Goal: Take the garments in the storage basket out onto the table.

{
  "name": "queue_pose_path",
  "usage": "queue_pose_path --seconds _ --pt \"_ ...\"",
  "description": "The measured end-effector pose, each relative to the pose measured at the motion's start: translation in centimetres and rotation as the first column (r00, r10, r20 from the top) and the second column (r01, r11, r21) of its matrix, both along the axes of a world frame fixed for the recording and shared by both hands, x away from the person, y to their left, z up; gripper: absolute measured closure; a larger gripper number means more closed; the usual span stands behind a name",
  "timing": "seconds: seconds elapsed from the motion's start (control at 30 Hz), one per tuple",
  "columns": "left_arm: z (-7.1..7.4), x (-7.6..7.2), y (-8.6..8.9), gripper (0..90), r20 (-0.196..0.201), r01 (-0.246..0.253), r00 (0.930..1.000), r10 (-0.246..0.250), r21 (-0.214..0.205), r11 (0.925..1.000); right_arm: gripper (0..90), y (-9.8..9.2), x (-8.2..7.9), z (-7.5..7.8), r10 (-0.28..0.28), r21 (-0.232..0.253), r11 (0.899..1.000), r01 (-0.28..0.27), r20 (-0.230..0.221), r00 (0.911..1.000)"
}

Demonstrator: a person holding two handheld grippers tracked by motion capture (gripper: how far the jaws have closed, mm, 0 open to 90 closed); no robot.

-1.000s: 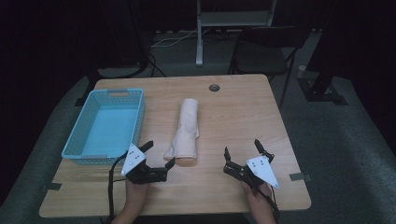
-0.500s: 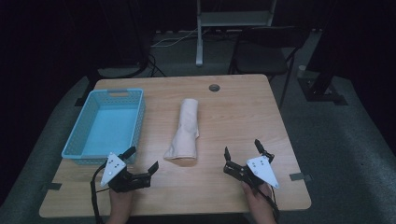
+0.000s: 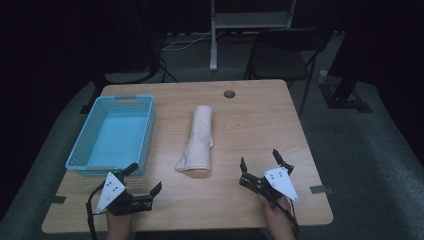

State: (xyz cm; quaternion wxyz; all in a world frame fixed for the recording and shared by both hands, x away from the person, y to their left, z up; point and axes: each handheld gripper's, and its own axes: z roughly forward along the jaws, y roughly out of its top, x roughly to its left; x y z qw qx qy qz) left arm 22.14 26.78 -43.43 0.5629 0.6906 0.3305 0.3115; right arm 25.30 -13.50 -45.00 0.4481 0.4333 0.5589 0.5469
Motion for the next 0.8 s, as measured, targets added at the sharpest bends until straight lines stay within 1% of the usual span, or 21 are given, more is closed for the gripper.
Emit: queue_pose_path --seconds 0.17,0.2,0.23,0.37,0.43,0.5,0.6,0.63,0.73,0.8 --pt "-0.1 -0.4 0.8 0.0 0.002 -0.007 1.0 0.007 0.015 0.9999 0.2 0.0 0.0 0.0 -0.001 0.0 1.0 0.001 -0.001 1.0" --pt "-0.1 -0.5 0.9 0.0 0.001 -0.01 1.0 0.01 0.016 0.9998 0.2 0.0 0.0 0.0 -0.001 0.0 1.0 0.001 -0.001 1.0" --pt "-0.1 -0.5 1.1 0.0 0.0 -0.011 0.9999 0.011 0.007 0.9999 0.2 0.0 0.0 0.0 -0.002 0.0 1.0 0.002 -0.002 1.0" --pt "-0.2 -0.9 1.4 0.0 0.016 -0.034 0.9993 0.034 0.006 0.9994 0.2 0.0 0.0 0.0 -0.003 0.001 1.0 0.003 -0.003 1.0" --pt "-0.3 -1.2 1.7 0.0 0.029 -0.054 0.9981 0.054 -0.007 0.9985 0.2 0.0 0.0 0.0 -0.004 0.001 1.0 0.004 -0.003 1.0" --pt "-0.4 -1.3 2.2 0.0 0.018 -0.049 0.9986 0.05 -0.027 0.9984 0.2 0.0 0.0 0.0 -0.003 0.002 1.0 0.003 -0.003 1.0" --pt "-0.4 -1.4 2.5 0.0 0.023 -0.058 0.998 0.059 -0.061 0.9965 0.2 -0.1 0.0 0.0 -0.003 0.003 1.0 0.003 -0.004 1.0" --pt "-0.5 -1.4 2.5 0.0 0.027 -0.06 0.9977 0.062 -0.066 0.996 0.2 -0.1 0.0 0.0 -0.003 0.003 1.0 0.003 -0.004 1.0" --pt "-0.5 -1.5 2.2 0.0 0.046 -0.072 0.9962 0.075 -0.056 0.9958 0.2 -0.1 0.0 0.0 -0.003 0.002 1.0 0.003 -0.004 1.0" --pt "-0.6 -1.6 2.2 0.0 0.056 -0.075 0.9953 0.079 -0.064 0.9951 0.2 -0.1 0.0 0.0 -0.003 0.003 1.0 0.003 -0.004 1.0"
